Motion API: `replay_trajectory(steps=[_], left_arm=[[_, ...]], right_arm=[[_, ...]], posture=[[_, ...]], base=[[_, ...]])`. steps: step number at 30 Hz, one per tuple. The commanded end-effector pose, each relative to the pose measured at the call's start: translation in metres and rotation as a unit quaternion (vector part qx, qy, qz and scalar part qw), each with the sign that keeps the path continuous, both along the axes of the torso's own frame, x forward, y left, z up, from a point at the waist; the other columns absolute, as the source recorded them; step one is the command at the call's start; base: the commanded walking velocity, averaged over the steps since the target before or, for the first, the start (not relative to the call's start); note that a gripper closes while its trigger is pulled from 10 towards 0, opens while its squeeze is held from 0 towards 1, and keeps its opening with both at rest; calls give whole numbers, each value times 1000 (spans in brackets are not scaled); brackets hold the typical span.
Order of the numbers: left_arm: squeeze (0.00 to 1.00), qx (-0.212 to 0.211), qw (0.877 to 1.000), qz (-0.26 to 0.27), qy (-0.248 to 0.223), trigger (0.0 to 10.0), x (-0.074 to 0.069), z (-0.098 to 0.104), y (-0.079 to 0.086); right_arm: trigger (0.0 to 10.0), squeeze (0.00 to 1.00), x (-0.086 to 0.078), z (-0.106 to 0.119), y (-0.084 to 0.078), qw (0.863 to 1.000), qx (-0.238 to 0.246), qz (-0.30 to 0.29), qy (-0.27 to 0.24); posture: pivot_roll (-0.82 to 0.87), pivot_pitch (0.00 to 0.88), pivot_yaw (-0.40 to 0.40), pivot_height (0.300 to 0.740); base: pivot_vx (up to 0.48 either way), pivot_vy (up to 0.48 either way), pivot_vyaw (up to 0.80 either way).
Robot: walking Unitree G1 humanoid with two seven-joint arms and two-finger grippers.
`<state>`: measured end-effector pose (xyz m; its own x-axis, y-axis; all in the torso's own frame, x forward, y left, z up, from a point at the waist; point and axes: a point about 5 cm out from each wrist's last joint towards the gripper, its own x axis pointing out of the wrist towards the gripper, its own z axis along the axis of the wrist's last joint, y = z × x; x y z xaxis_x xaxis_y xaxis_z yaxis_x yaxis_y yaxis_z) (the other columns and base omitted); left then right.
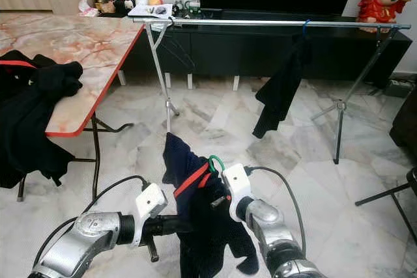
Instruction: Hang hanger
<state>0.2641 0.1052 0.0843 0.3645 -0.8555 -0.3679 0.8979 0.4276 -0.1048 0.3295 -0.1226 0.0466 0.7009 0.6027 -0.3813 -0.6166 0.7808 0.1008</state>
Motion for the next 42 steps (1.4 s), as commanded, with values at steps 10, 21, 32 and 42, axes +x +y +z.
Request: replay_trajectory(steps=[10, 21, 32, 42], left_arm=[[1000, 5, 1000, -26, 14, 10000, -8, 4, -1], [1000, 42, 999, -8, 5, 10000, -6, 7, 29], [1000, 70, 997, -17, 1, 10000, -7, 14, 53], [1000, 48, 997, -57, 19, 10000, -11, 2, 29]], right_arm=[[0, 0, 7, 11, -1, 1000, 13, -4, -26], [0, 0, -8, 1, -19, 984, -106, 137, -37], [0, 0, -35, -11, -43, 928, -188, 322, 0], [0, 0, -44, -12, -34, 907, -165, 388, -1]], posture=[[148, 61, -16, 740], [144, 63, -23, 740], [146, 54, -34, 740], [152, 38, -42, 740]], base=[[0, 0, 0], [0, 0, 0], [0, 0, 0], [0, 0, 0]])
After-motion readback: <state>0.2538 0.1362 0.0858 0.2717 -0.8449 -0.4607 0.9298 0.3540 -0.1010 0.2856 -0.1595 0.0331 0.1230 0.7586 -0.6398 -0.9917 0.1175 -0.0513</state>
